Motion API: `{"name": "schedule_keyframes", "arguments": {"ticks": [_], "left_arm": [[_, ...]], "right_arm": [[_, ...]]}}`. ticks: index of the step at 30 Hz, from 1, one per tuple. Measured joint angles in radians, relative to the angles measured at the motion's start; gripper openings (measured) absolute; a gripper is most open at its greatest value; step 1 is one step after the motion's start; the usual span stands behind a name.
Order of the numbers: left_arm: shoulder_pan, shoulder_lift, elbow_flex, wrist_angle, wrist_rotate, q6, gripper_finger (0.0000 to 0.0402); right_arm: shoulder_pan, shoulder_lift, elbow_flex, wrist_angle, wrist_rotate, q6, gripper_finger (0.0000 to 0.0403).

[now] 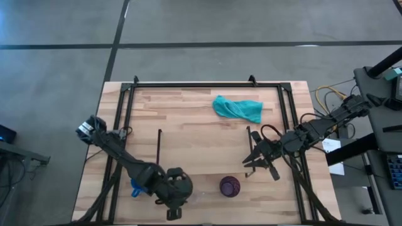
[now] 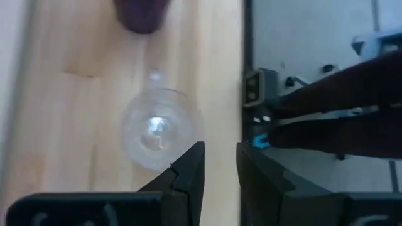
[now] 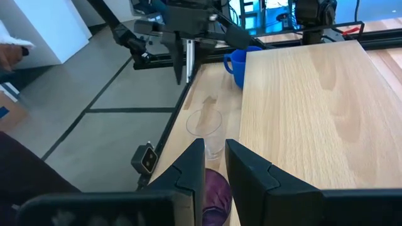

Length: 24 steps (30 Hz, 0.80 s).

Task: Stack small to large cups/mugs on shelf
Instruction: Put the transparent mug on the shelf

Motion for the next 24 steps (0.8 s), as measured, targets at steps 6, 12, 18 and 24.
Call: {"name": "schedule_keyframes", "arguments": {"ticks": [6,12,18,24], "left_arm": [[-0.042,0.006,0.0,0.021,-0.005,-0.037,0.0077],[-0.073,0.052,0.0,0.075,-0.006,-0.043,0.0077],[-0.078,0.127,0.013,0.108,-0.006,-0.026,0.0077],[-0.077,0.2,0.088,-0.003,-0.067,-0.018,0.0077]], "right_arm": [[0.0,0.0,0.0,0.0,0.0,-0.026,0.0059],[0.0,0.001,0.0,-0.001,0.0,-0.026,0.0059],[0.0,0.001,0.0,0.0,0.0,-0.018,0.0059],[0.0,0.001,0.0,0.0,0.0,-0.018,0.0059]]}}
